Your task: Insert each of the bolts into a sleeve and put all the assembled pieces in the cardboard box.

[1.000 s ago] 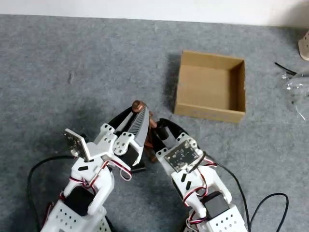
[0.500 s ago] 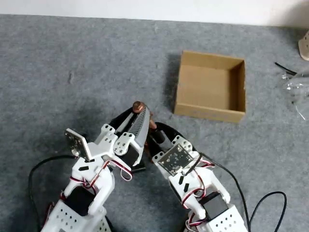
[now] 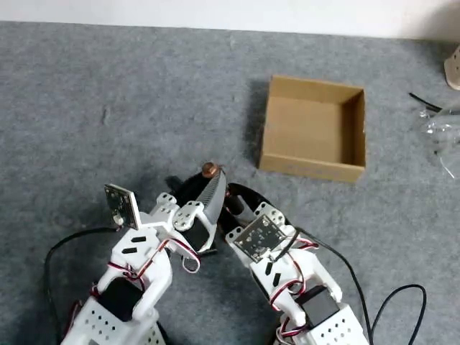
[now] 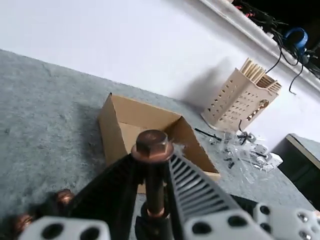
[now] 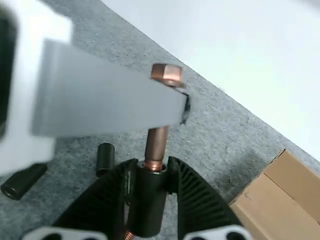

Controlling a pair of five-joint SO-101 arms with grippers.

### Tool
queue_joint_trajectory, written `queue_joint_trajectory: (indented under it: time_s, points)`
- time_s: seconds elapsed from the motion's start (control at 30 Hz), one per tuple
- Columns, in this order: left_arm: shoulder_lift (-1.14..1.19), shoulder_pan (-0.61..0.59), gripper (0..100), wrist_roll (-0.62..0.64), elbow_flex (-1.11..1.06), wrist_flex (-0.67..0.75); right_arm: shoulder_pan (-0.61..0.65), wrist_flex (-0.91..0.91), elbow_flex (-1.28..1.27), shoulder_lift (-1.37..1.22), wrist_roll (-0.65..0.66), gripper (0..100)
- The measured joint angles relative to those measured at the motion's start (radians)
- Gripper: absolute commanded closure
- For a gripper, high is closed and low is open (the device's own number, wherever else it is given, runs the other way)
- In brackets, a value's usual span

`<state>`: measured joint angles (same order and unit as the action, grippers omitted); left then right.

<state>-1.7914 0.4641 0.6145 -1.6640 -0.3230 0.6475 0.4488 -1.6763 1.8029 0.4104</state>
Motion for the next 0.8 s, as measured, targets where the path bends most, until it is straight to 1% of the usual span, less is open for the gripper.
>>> queue_joint_trajectory:
  time_s: [0.3, 0.6, 0.7, 0.77, 0.8]
  points:
    - [0.000, 0.000, 99, 0.000, -0.011, -0.006, 0.000, 0.000, 0.000, 0.000, 0.000, 99.5]
    - [-0.023, 0.002, 99, 0.000, -0.011, -0.138, 0.002, 0.000, 0.000, -0.002, 0.000, 99.5]
    - [-0.023, 0.003, 99, 0.000, -0.011, -0.153, 0.003, 0.000, 0.000, -0.002, 0.000, 99.5]
    - [-0.023, 0.003, 97, 0.000, -0.011, -0.157, 0.003, 0.000, 0.000, -0.002, 0.000, 99.5]
    - [-0.023, 0.003, 93, 0.000, -0.011, -0.160, 0.003, 0.000, 0.000, -0.002, 0.000, 99.5]
